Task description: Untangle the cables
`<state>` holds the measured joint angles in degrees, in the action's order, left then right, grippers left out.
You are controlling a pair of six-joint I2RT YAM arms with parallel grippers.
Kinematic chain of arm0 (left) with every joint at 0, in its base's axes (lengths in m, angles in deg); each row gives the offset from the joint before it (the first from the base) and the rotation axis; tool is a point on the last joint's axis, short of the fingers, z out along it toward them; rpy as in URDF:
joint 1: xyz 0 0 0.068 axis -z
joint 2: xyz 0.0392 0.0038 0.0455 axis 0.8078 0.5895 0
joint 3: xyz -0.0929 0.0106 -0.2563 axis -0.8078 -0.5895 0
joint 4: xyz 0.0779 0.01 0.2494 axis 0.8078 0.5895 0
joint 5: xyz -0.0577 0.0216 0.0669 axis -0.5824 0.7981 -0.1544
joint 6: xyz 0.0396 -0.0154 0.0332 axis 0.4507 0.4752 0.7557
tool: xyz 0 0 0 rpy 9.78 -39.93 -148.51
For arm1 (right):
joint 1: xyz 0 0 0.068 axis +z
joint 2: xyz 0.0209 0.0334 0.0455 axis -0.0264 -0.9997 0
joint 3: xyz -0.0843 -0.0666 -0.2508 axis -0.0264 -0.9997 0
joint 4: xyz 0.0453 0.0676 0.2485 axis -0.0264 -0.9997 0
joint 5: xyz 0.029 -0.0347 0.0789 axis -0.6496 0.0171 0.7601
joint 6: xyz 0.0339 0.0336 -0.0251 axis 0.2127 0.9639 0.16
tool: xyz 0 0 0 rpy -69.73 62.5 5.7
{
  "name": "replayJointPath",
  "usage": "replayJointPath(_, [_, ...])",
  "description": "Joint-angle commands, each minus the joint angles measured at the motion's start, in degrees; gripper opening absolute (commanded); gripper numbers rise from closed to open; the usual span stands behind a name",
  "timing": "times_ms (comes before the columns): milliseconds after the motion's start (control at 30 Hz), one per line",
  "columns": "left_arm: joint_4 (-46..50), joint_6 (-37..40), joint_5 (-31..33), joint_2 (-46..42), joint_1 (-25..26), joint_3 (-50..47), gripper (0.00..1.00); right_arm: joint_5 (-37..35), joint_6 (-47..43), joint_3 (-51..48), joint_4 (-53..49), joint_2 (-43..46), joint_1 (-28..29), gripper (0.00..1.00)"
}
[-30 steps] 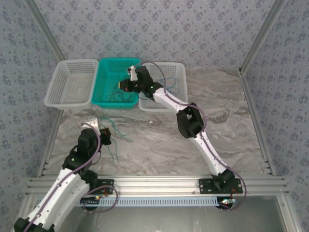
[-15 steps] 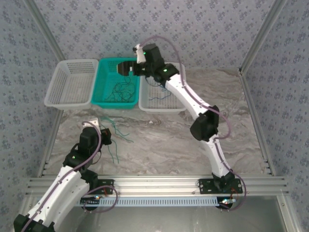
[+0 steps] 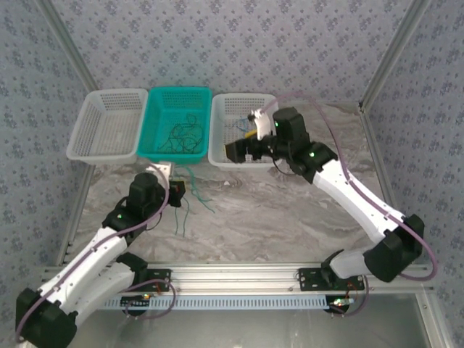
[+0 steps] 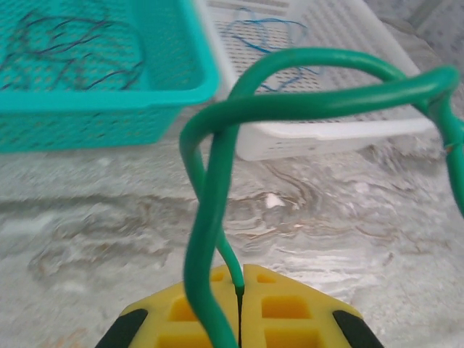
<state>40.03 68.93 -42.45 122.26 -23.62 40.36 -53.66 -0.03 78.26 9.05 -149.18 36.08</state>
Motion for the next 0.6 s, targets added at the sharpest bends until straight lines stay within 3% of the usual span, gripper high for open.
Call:
replayJointPath(0, [-1.4,7.8,1.0,4.5,3.9,5.7,0.0,3.3,6.5,-6.5,5.9,2.4,1.9,0.96])
replayJointPath(133, [1.3,11.4,5.9,11.2,7.6,10.7,0.0,5.3,15.2,-11.4,11.7,1.0,6.0,0.96])
replayJointPath(233, [-0.2,13.5,5.9,14.8,9.5,11.8,0.0,6.1,17.2,-12.7,16.2,-2.2,8.2,0.96])
replayJointPath(367, [-1.9,13.1,5.5,16.4,10.0,12.4,0.0,6.9,17.5,-11.0,17.6,-6.7,8.2,0.85])
replayJointPath(467, [-2.4,13.1,6.2,16.3,10.0,11.9,0.0,7.9,16.8,-10.1,18.7,-10.4,7.3,0.59])
replayJointPath(567, [-2.3,13.1,6.9,15.8,9.8,11.3,0.0,10.1,17.8,-9.5,20.4,-13.7,5.8,0.21])
